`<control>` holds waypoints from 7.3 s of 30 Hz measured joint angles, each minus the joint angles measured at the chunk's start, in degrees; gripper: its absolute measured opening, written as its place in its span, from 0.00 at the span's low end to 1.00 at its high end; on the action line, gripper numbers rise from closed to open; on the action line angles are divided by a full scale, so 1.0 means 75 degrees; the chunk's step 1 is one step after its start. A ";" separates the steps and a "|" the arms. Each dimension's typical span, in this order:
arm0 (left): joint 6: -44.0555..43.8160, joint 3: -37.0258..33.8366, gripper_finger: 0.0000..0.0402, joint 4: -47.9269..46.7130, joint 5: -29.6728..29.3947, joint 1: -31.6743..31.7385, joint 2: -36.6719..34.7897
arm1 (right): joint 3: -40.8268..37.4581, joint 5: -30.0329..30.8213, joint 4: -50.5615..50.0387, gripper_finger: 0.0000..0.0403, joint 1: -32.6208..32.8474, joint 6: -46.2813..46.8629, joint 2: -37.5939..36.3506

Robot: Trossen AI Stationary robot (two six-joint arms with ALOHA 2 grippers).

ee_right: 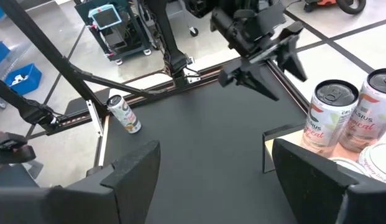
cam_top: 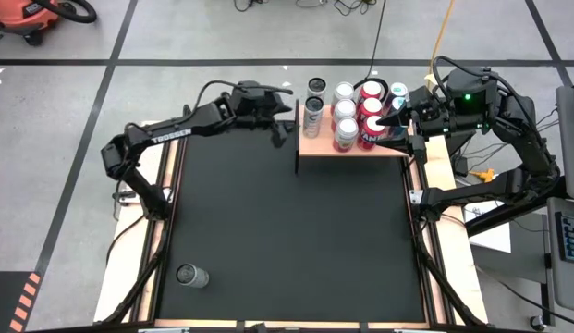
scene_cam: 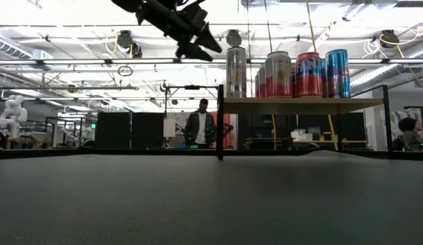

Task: Place canned beverage on shelf
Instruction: Put the top white yellow soda can on the shelf aligned with the other white yellow soda can, then put the white yellow soda can on the shelf aligned with the other white yellow soda cans

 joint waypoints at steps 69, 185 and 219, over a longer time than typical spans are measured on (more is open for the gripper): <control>-0.2197 -0.0002 0.21 0.0037 -0.1005 -0.1453 0.0136 | 0.0003 0.0634 -0.0004 0.71 0.0003 -0.0110 0.0780; -0.4113 0.3807 0.21 -0.9057 -0.0215 -0.4470 -0.1162 | 0.0003 -0.0219 0.0025 0.00 -0.1048 -0.0706 0.1113; -1.5230 0.1372 0.70 -0.9577 0.1335 -0.8798 -0.1138 | 0.0003 -0.0216 -0.1161 0.00 0.0262 -0.0799 0.0740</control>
